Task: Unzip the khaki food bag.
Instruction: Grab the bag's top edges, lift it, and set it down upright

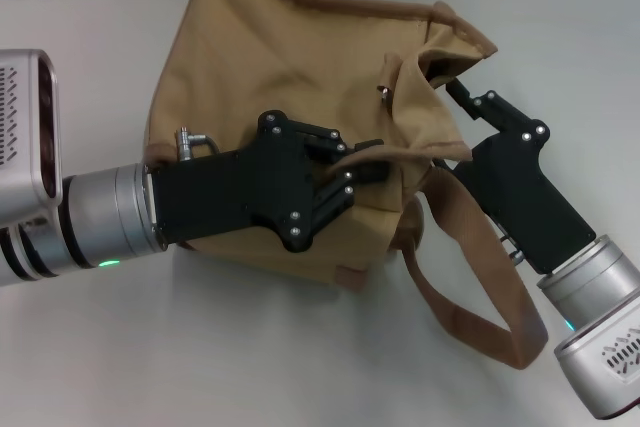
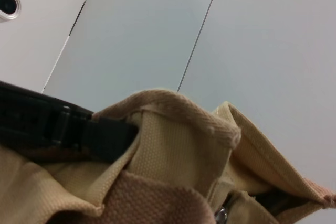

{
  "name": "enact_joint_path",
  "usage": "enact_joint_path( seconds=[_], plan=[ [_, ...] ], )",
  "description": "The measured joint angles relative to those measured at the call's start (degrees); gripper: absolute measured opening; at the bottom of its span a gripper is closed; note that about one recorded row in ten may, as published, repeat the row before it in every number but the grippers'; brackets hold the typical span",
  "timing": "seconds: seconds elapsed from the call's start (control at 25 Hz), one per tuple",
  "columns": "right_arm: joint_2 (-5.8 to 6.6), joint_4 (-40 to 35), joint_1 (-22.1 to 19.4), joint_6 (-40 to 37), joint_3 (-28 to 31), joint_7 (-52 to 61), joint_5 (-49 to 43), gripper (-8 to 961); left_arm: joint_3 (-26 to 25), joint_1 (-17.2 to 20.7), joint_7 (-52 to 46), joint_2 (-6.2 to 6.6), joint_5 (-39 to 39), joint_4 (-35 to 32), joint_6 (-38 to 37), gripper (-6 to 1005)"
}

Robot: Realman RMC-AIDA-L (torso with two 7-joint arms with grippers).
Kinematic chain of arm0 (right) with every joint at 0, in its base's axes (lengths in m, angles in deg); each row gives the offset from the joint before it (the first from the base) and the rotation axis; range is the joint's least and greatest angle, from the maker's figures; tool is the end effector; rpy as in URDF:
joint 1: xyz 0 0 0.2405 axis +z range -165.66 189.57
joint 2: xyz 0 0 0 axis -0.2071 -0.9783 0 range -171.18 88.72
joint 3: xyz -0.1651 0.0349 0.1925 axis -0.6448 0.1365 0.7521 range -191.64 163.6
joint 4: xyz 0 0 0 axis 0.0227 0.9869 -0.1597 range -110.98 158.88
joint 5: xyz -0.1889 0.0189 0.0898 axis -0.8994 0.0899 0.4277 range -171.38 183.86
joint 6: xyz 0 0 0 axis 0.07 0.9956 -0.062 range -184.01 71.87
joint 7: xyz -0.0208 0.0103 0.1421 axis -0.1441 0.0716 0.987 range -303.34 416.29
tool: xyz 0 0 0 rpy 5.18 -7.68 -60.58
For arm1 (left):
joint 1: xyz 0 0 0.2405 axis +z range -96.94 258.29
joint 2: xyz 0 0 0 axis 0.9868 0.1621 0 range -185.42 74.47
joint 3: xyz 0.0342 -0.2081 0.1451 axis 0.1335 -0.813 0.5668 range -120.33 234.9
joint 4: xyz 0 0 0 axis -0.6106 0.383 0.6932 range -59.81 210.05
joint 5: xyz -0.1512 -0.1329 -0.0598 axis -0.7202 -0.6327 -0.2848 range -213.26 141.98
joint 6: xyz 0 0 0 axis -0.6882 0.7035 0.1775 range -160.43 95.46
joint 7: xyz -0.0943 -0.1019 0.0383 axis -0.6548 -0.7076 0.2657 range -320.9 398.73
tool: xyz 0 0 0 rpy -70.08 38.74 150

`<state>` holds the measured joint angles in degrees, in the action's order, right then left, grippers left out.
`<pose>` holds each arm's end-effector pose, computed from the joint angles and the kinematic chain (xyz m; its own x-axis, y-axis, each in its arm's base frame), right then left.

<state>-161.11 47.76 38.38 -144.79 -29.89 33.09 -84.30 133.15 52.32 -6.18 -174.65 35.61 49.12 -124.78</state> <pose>0.2438 0.2491 -0.0908 0.7834 0.3692 -0.5000 -0.3034 -0.4750 -0.8260 -0.2031 0.2918 -0.0514 0.6763 -0.1209 0.7267 0.0400 -0.9790 -0.2001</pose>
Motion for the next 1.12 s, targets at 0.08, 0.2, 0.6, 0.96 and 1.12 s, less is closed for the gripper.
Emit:
enact_joint_path(
  seconds=[0.08,0.2,0.6,0.96,1.12],
  plan=[
    [0.0,0.0,0.0,0.0,0.0,0.0,0.0,560,0.0,0.0,0.0,0.0,0.0,0.0,0.0,59],
    [0.0,-0.4,0.1,0.2,0.0,0.0,-1.1,503,0.0,0.2,0.1,0.0,-0.6,0.0,0.0,59],
    [0.0,-1.1,0.0,2.1,0.1,0.0,-2.3,47,0.0,0.4,0.3,0.0,-3.9,0.7,-0.1,60],
    [0.0,-1.1,0.3,2.8,0.1,0.0,-2.4,0,0.0,0.7,0.3,0.01,-6.4,0.9,-1.6,60],
    [0.0,-1.2,0.6,3.7,0.1,0.0,-2.4,0,-0.7,3.4,1.9,0.22,-13.2,0.9,-4.7,60]
  ],
)
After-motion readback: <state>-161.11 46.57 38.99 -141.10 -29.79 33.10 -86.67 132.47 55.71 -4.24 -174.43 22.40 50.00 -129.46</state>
